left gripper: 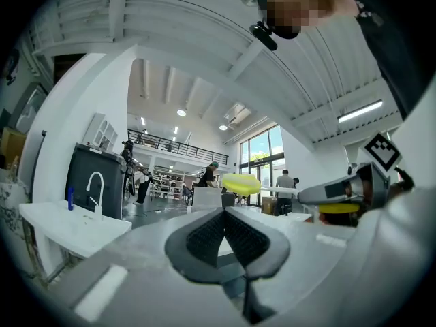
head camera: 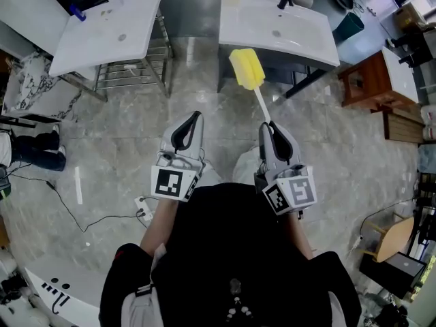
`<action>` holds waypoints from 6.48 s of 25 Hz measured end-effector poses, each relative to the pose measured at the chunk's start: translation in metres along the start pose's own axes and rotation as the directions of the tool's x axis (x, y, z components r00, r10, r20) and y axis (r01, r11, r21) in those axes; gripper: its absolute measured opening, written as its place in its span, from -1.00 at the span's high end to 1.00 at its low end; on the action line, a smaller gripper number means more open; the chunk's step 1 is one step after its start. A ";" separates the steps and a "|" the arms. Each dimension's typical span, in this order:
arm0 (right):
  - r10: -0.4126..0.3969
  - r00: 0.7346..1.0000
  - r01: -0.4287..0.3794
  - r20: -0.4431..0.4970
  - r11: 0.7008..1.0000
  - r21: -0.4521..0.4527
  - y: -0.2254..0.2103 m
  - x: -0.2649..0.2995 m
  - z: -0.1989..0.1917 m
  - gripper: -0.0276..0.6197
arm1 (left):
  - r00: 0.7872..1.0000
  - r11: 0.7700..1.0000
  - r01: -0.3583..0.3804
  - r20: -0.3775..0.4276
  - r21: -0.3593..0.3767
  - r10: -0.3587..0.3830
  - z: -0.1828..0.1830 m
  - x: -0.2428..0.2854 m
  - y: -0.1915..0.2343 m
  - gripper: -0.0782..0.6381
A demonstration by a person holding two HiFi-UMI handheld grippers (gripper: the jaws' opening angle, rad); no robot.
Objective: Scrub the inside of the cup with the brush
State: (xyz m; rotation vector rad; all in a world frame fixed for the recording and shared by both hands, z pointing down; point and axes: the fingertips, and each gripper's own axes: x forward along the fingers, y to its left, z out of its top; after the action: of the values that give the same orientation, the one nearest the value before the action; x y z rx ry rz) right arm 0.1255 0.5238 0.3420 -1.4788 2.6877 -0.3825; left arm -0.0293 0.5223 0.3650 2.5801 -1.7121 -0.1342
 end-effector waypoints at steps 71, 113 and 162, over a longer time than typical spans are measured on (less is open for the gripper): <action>-0.039 0.997 0.044 -0.066 0.996 0.074 -0.288 0.341 0.061 0.79 | 0.996 0.999 -0.004 -0.094 0.044 0.008 -0.037 0.404 0.129 0.78; -0.455 0.868 0.472 -0.200 0.881 0.042 -0.329 0.512 0.047 0.79 | 0.846 0.912 0.408 -0.390 0.031 -0.365 -0.261 0.656 0.280 -0.27; -0.455 0.860 0.478 -0.230 0.876 0.054 -0.334 0.507 0.034 0.79 | 0.764 0.888 0.458 -0.527 0.036 -0.372 -0.297 0.675 0.275 -0.46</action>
State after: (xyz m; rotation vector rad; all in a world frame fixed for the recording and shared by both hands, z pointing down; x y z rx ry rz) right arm 0.1319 -0.0780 0.4264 -2.1624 2.3601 -0.7351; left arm 0.0072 -0.2099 0.6508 2.7225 -0.9829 0.6498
